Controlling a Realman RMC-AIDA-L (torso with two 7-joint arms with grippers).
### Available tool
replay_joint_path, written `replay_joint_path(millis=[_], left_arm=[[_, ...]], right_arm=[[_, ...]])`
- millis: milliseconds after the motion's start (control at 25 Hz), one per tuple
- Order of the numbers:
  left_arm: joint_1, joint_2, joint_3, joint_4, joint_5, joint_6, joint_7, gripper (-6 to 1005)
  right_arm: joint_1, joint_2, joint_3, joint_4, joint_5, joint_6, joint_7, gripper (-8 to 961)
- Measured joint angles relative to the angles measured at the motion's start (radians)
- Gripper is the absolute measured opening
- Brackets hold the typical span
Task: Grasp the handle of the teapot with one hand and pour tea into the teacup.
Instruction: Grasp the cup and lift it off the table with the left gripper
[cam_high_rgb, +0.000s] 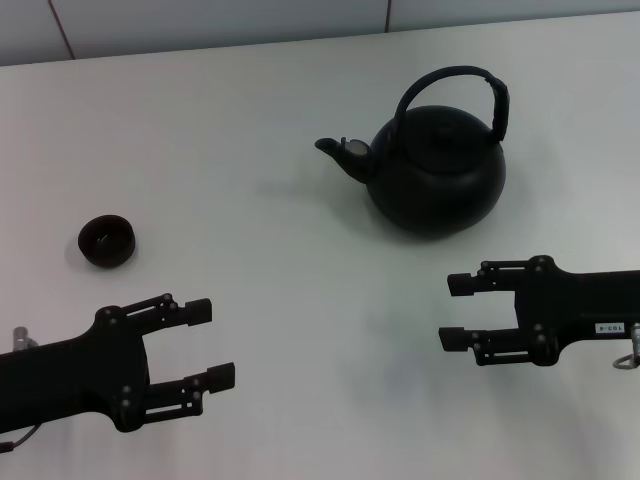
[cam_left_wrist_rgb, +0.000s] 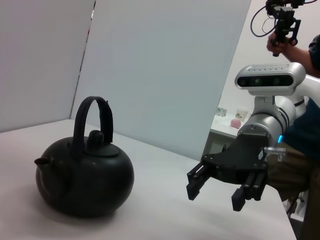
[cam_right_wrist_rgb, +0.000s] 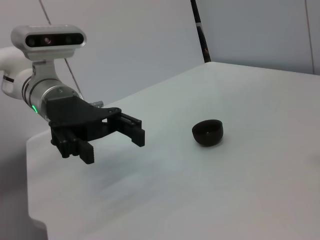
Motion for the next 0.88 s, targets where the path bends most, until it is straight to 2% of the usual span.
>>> replay_joint_path(millis=[600,880], left_arm=[[-0.008,0.003,-0.008,0.0,0.0,-0.023,0.004,783],[-0.007,-0.005,-0.03,0.0,-0.011,-0.135,0.05,783]], right_arm=[[0.031,0.0,0.0,0.004,0.004,0.008,0.006,717],[0.048,0.0,0.0,0.006,0.004,0.032,0.009,716]])
